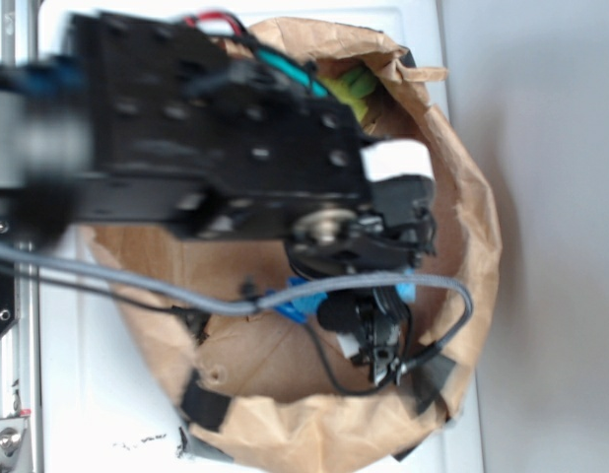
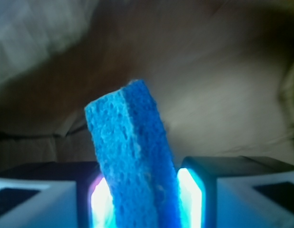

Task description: Grab the blue sponge.

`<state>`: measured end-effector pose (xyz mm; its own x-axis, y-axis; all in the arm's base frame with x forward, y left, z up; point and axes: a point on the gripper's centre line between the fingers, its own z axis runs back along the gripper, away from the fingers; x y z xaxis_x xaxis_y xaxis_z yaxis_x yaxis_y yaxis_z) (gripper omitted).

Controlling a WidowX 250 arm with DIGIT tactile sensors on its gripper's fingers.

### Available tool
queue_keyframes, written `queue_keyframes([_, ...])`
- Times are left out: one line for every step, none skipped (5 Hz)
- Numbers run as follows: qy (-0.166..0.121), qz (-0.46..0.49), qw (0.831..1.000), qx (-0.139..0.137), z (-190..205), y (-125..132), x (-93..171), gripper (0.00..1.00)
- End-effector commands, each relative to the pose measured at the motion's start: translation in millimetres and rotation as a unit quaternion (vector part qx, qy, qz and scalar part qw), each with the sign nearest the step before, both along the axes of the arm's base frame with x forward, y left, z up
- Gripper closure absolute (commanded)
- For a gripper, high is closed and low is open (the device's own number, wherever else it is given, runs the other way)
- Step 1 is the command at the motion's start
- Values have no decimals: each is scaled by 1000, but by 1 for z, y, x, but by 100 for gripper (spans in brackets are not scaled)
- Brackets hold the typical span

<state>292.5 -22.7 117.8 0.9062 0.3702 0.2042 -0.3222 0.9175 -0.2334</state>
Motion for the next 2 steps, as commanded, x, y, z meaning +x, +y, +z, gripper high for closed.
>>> queue_keyframes([-57,35,994,84,40,44,-27,100])
queue_keyframes([-66,15,994,87,40,51,-36,100])
